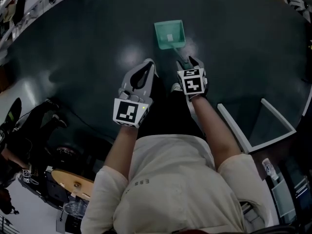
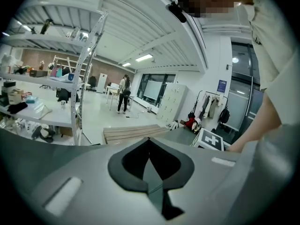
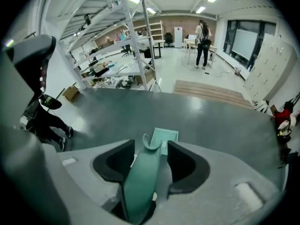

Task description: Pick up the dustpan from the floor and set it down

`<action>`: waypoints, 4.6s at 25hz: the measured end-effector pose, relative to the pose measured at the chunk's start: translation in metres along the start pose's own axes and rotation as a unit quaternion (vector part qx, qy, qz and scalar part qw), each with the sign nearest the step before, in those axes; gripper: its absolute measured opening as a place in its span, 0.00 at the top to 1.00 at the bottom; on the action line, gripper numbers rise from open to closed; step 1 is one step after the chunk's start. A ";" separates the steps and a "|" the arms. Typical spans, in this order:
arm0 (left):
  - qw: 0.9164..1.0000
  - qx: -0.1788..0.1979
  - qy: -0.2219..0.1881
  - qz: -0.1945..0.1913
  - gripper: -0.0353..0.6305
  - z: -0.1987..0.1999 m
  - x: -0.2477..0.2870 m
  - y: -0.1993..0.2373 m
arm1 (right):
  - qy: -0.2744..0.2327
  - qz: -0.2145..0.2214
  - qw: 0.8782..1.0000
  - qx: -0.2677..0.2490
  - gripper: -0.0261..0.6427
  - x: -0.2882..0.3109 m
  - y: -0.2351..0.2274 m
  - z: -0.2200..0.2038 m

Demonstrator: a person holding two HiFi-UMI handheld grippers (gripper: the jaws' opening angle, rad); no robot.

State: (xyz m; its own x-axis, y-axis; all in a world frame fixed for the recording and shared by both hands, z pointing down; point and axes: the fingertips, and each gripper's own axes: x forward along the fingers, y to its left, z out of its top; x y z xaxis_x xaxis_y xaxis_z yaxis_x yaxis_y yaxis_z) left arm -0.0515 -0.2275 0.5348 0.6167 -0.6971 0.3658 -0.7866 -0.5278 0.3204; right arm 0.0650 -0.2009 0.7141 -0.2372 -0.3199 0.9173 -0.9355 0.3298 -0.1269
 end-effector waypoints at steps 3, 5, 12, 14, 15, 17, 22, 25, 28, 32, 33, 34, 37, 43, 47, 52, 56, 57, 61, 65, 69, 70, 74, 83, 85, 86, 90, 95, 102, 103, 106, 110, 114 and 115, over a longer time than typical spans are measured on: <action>1.000 0.001 0.001 -0.007 0.94 -0.004 0.005 0.002 | 0.027 0.003 1.000 0.012 0.66 0.016 0.003 -0.007; 1.000 -0.001 0.001 -0.010 0.94 -0.005 0.007 0.003 | 0.042 -0.002 0.999 0.023 0.66 0.023 0.000 -0.013; 1.000 -0.020 0.019 -0.002 0.94 -0.015 0.011 0.013 | 0.054 0.001 0.997 0.064 0.74 0.033 -0.006 -0.015; 1.000 -0.018 0.020 -0.005 0.94 -0.015 0.010 0.012 | 0.047 -0.020 0.997 0.062 0.78 0.030 -0.010 -0.014; 1.000 -0.016 0.019 -0.008 0.94 -0.015 0.009 0.011 | 0.044 -0.032 0.997 0.056 0.82 0.027 -0.014 -0.014; 1.000 -0.012 0.017 -0.010 0.94 -0.012 0.005 0.011 | 0.043 -0.047 0.997 0.039 0.85 0.022 -0.019 -0.015; 1.000 -0.004 0.014 -0.015 0.94 -0.003 -0.007 0.010 | 0.037 -0.045 0.996 0.061 0.85 -0.001 -0.028 -0.010; 1.000 0.013 0.006 -0.012 0.94 0.001 -0.016 0.003 | 0.024 -0.040 0.997 0.065 0.85 -0.027 -0.030 -0.011; 1.000 0.020 -0.013 -0.010 0.94 0.016 -0.030 -0.003 | 0.000 -0.040 0.998 0.056 0.85 -0.062 -0.025 -0.005; 0.998 0.037 -0.041 -0.008 0.94 0.046 -0.047 -0.012 | -0.040 -0.041 0.997 0.048 0.85 -0.114 -0.021 0.011; 0.998 0.044 -0.043 -0.010 0.94 0.050 -0.051 -0.020 | -0.048 -0.041 0.997 0.046 0.85 -0.128 -0.022 0.011; 0.998 0.051 -0.044 -0.011 0.94 0.053 -0.056 -0.027 | -0.057 -0.041 0.997 0.044 0.85 -0.142 -0.023 0.011; 0.996 0.065 -0.053 0.003 0.94 0.062 -0.072 -0.044 | -0.084 -0.042 0.995 0.033 0.85 -0.183 -0.024 0.009; 0.991 0.079 -0.099 0.030 0.94 0.085 -0.099 -0.074 | -0.139 -0.036 0.989 0.018 0.85 -0.239 -0.027 0.004; 0.987 0.092 -0.129 0.034 0.94 0.100 -0.115 -0.095 | -0.160 -0.036 0.986 0.012 0.85 -0.263 -0.026 -0.005; 0.984 0.093 -0.142 0.048 0.94 0.100 -0.134 -0.101 | -0.181 -0.038 0.983 0.008 0.85 -0.281 -0.022 -0.018; 0.985 0.078 -0.143 0.064 0.94 0.095 -0.143 -0.093 | -0.187 -0.036 0.982 0.006 0.85 -0.282 -0.020 -0.018; 0.985 0.074 -0.142 0.067 0.94 0.093 -0.144 -0.091 | -0.185 -0.036 0.982 0.006 0.85 -0.281 -0.019 -0.017; 0.987 0.066 -0.134 0.066 0.94 0.089 -0.141 -0.083 | -0.179 -0.038 0.983 0.011 0.85 -0.274 -0.017 -0.011; 0.988 0.062 -0.129 0.065 0.94 0.091 -0.128 -0.069 | -0.171 -0.039 0.984 0.010 0.85 -0.258 -0.017 0.002; 0.989 0.059 -0.122 0.055 0.94 0.099 -0.107 -0.048 | -0.146 -0.040 0.988 0.012 0.85 -0.228 -0.018 0.020; 0.990 0.060 -0.120 0.050 0.94 0.103 -0.100 -0.042 | -0.140 -0.040 0.989 0.010 0.85 -0.220 -0.019 0.027; 0.989 0.065 -0.126 0.033 0.94 0.120 -0.071 -0.013 | -0.118 -0.044 0.992 0.009 0.85 -0.179 -0.026 0.057; 0.992 0.066 -0.108 0.031 0.94 0.103 -0.036 0.052 | -0.045 -0.061 0.996 0.043 0.85 -0.054 -0.035 0.104; 0.993 0.059 -0.094 0.036 0.94 0.096 -0.029 0.069 | -0.029 -0.069 0.996 0.051 0.85 -0.027 -0.036 0.110; 0.994 0.059 -0.089 0.039 0.94 0.094 -0.025 0.077 | -0.021 -0.073 0.996 0.054 0.85 -0.016 -0.038 0.112; 0.993 0.073 -0.081 0.050 0.94 0.095 -0.011 0.096 | 0.007 -0.085 0.995 0.059 0.85 0.024 -0.043 0.115; 0.994 0.062 -0.076 0.049 0.94 0.085 0.005 0.114 | 0.014 -0.102 0.993 0.056 0.85 0.062 -0.041 0.115; 0.996 0.051 -0.053 0.047 0.94 0.066 0.008 0.126 | 0.015 -0.109 0.993 0.052 0.85 0.078 -0.039 0.120; 0.996 0.048 -0.051 0.048 0.94 0.064 0.008 0.127 | 0.015 -0.104 0.993 0.049 0.85 0.078 -0.039 0.121; 0.997 0.038 -0.053 0.048 0.94 0.064 0.010 0.128 | 0.020 -0.091 0.995 0.041 0.76 0.077 -0.036 0.123; 0.997 0.042 -0.058 0.032 0.94 0.068 0.017 0.118 | -0.021 -0.075 0.996 0.050 0.50 0.074 -0.031 0.133; 0.997 0.043 -0.064 0.026 0.94 0.070 0.017 0.103 | -0.072 -0.072 0.993 0.066 0.48 0.044 -0.029 0.144; 0.997 0.043 -0.066 0.026 0.94 0.071 0.016 0.100 | -0.092 -0.071 0.991 0.070 0.48 0.031 -0.029 0.151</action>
State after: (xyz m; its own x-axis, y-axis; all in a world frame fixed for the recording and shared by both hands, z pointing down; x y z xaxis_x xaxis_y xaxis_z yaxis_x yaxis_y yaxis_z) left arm -0.1220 -0.3263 0.5107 0.5698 -0.7796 0.2600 -0.8208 -0.5245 0.2264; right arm 0.0451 -0.3540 0.6893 -0.1322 -0.5157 0.8465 -0.9870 0.1473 -0.0644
